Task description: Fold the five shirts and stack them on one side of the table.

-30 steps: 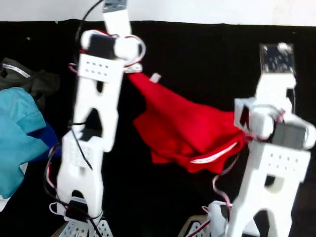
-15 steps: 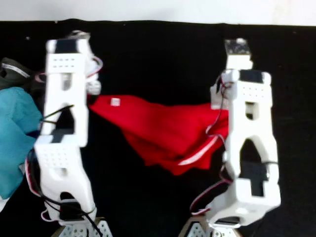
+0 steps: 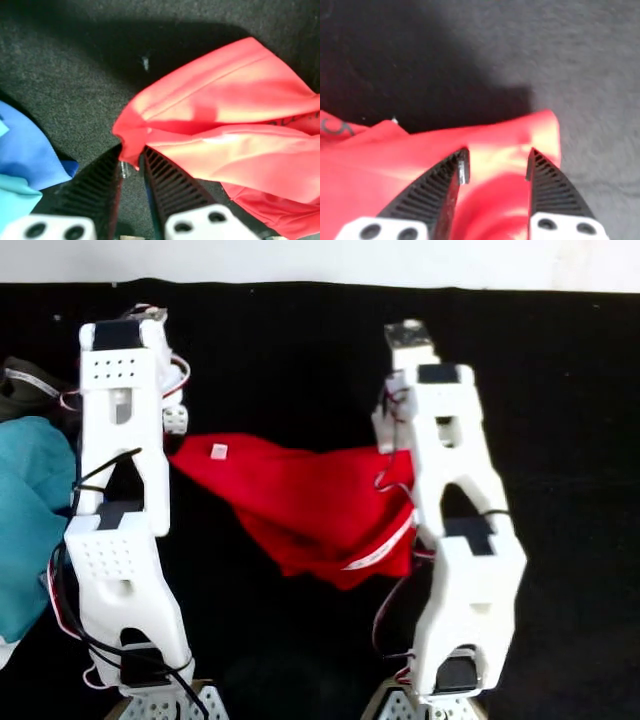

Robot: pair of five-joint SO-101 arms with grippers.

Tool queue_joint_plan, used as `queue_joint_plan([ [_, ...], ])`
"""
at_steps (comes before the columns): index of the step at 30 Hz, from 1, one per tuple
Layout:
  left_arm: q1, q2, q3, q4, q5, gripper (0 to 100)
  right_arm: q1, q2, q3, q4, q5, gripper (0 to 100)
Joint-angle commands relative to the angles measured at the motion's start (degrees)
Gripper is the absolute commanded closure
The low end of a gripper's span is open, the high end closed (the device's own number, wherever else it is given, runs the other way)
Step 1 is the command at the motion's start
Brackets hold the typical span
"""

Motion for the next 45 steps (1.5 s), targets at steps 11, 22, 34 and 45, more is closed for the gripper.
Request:
queue_joint_plan([
  [11,1.71,-0.22,-0.40,-0.35,-0.35,99,-0.57,17.10,-12.00,0.57,0.00,87.0],
  [22,4.70,-0.75,-10.15,-2.37,-0.26,99,5.85,12.70,-41.89,12.35,0.00,99.2],
  [34,8.92,-0.92,-48.92,1.67,-0.09,99,7.69,3.03,-69.41,14.64,7.65,99.2],
  [45,9.10,-19.38,-42.24,1.41,-0.18,99,10.33,-12.09,-69.58,6.46,7.56,99.2],
])
